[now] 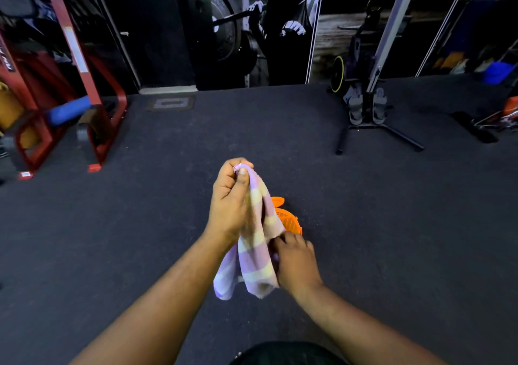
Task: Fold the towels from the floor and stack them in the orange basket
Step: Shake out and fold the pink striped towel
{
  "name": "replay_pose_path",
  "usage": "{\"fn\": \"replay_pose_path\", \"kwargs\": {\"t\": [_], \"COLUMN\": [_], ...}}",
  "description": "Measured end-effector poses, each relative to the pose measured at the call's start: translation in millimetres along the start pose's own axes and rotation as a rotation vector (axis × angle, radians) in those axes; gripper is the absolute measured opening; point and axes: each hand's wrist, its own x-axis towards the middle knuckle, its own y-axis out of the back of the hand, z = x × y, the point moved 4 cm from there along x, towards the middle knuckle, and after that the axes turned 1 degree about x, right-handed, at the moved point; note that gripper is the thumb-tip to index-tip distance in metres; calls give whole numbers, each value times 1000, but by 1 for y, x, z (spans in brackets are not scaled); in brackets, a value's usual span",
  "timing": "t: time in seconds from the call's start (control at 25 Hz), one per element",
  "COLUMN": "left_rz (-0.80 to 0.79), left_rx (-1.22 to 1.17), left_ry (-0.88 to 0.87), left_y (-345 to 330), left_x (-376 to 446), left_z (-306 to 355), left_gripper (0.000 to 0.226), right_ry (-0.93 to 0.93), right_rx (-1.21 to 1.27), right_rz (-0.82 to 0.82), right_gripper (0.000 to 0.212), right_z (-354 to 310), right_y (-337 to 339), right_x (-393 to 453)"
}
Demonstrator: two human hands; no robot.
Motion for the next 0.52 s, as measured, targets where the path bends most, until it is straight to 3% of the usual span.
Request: {"fn": "replay_pose_path", "kwargs": {"t": [0.04,0.12,0.16,0.24,0.36,0.44,0.52], "left_rz": [5,-1,-9,-15,47,160,277], "left_rx": [0,-1,-3,-38,-55,-76,-119], "left_ry": [0,8,8,-2,-2,43,92], "left_y": [1,1,2,7,36,65,94], "left_x": [0,-1,-1,3,14,19,22], "left_z": [1,-1,-2,-3,-18,-39,-59], "left_gripper": [18,18,18,15,15,19,22], "right_ry": [138,330,389,482,409,367,356], "right_rx": [122,323,310,-53,-427,-376,-340], "right_rz": [32,-127,-222,-246,-233,-140,-88], "right_gripper": [29,32,39,63,67,71,89], "right_z": [-10,-25,-28,-14,26,38,46], "right_y": [6,3,-4,-29,-33,-11,11], "right_x": [3,7,7,10,12,16,20]}}
